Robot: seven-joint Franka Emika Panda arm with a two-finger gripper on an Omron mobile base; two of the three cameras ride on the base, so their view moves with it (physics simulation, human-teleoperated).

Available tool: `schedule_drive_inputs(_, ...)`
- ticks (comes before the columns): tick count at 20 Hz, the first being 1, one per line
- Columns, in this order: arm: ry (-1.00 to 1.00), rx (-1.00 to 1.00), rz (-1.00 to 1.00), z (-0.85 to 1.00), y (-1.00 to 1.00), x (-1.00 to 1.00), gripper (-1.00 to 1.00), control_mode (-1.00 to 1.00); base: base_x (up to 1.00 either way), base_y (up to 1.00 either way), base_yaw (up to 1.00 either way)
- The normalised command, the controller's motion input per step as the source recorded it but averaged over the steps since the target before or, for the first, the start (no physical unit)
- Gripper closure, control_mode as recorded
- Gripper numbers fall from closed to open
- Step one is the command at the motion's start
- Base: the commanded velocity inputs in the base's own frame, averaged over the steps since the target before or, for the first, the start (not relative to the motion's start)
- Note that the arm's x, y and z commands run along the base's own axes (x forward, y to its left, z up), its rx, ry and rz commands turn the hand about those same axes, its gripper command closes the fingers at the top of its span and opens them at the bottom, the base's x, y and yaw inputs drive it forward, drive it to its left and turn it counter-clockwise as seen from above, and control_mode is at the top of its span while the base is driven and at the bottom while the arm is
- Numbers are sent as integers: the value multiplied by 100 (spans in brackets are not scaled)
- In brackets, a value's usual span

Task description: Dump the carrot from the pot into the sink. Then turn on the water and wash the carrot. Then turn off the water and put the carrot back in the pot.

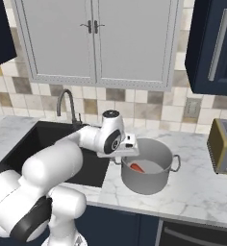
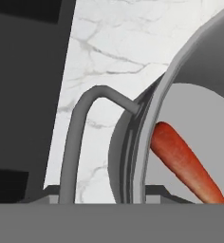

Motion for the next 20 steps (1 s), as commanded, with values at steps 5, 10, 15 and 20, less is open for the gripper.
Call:
schedule_drive_inputs(5, -1, 15, 13, 48, 58, -28, 100, -100, 0, 0, 0)
schedule_drive_inputs(10, -1, 6, 5, 100, 54, -34, 100, -100, 0, 0, 0)
schedule_drive_inputs(15, 0, 3, 1, 87, 48, -43, 100, -100, 0, 0, 0)
schedule_drive_inputs(20, -4, 6, 3, 70, 52, -43, 100, -100, 0, 0, 0)
